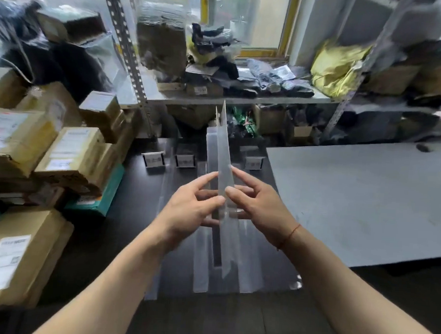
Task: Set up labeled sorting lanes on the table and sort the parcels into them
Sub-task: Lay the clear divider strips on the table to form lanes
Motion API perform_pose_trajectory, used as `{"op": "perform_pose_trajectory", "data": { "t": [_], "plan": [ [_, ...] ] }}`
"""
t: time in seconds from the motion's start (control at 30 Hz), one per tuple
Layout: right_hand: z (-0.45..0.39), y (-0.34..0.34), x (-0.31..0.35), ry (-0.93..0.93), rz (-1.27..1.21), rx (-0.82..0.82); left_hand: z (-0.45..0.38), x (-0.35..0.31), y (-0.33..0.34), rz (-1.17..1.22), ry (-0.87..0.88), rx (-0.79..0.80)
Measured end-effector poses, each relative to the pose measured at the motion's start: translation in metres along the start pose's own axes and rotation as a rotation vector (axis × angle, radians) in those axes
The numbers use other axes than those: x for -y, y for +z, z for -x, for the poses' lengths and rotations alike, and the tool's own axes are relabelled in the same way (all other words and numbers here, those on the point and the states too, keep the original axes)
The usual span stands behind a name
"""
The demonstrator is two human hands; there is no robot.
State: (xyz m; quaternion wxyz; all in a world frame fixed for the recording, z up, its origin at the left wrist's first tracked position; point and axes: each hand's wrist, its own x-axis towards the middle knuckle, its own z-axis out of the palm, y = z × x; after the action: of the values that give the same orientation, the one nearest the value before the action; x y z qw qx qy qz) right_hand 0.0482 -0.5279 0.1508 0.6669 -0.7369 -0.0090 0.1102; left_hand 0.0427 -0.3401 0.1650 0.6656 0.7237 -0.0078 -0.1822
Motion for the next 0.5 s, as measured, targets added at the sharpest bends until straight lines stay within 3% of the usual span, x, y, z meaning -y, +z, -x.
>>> {"op": "perform_pose_trajectory", "data": {
  "t": [0.2, 0.37, 0.5],
  "plan": [
    [0.012, -0.088, -0.014, 0.018, 0.055, -0.114, -0.044, -0.010, 0.092, -0.030, 0.019, 0.119],
    [0.010, -0.130, -0.040, 0.120, 0.020, -0.207, -0.086, 0.008, 0.137, -0.068, -0.043, 0.231],
    [-0.007, -0.159, -0.075, 0.250, -0.006, -0.210, -0.120, 0.036, 0.170, -0.066, -0.163, 0.231]
  ]
}}
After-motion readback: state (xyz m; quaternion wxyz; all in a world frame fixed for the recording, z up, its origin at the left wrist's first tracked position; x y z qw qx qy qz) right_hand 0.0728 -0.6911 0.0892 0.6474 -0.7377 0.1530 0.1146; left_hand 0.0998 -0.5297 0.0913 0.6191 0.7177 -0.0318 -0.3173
